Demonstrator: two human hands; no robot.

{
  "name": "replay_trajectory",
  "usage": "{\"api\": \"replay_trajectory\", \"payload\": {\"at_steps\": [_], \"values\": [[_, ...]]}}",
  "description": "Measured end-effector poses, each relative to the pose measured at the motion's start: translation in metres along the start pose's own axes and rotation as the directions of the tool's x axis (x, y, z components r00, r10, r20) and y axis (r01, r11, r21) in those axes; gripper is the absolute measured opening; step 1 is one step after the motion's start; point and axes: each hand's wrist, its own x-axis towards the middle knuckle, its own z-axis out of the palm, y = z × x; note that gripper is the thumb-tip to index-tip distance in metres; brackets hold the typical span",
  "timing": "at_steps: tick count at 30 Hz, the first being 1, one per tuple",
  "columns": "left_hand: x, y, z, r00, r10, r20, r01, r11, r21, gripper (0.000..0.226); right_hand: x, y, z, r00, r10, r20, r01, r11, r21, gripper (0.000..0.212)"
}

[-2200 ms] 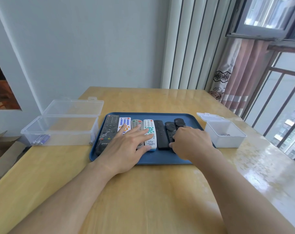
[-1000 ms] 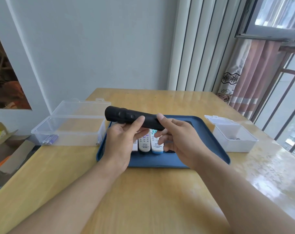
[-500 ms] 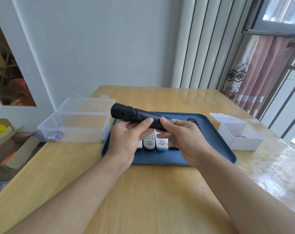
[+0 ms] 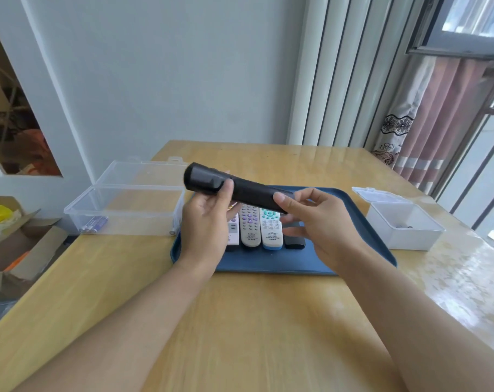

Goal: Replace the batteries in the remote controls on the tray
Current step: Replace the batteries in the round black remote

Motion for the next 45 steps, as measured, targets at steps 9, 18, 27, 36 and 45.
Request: {"api": "replay_trajectory", "payload": {"at_steps": [9, 18, 27, 36, 45], "values": [[0.015, 0.012, -0.013, 0.964, -0.210, -0.161, 0.182, 0.968, -0.174, 0.028, -0.018, -0.020, -0.014, 0.883, 0.250, 0.398, 0.022, 0.824, -0.565, 0.025], [0.006, 0.016, -0.007, 0.931, -0.353, 0.092, 0.363, 0.921, -0.140, 0.040, -0.036, -0.021, 0.002, 0.824, 0.462, 0.327, 0.083, 0.472, -0.878, 0.043], [-0.001, 0.018, -0.002, 0.882, -0.402, 0.247, 0.434, 0.896, -0.091, 0.041, -0.031, -0.010, 0.020, 0.961, -0.003, 0.277, 0.147, 0.854, -0.500, 0.039], [-0.006, 0.014, 0.000, 0.815, -0.416, 0.402, 0.477, 0.877, -0.060, 0.052, -0.025, 0.003, 0.022, 0.978, -0.143, 0.149, 0.192, 0.896, -0.401, 0.021], [-0.006, 0.011, 0.002, 0.768, -0.425, 0.478, 0.558, 0.811, -0.176, 0.045, -0.013, 0.020, 0.019, 0.818, -0.541, 0.198, 0.529, 0.570, -0.629, 0.021]]}}
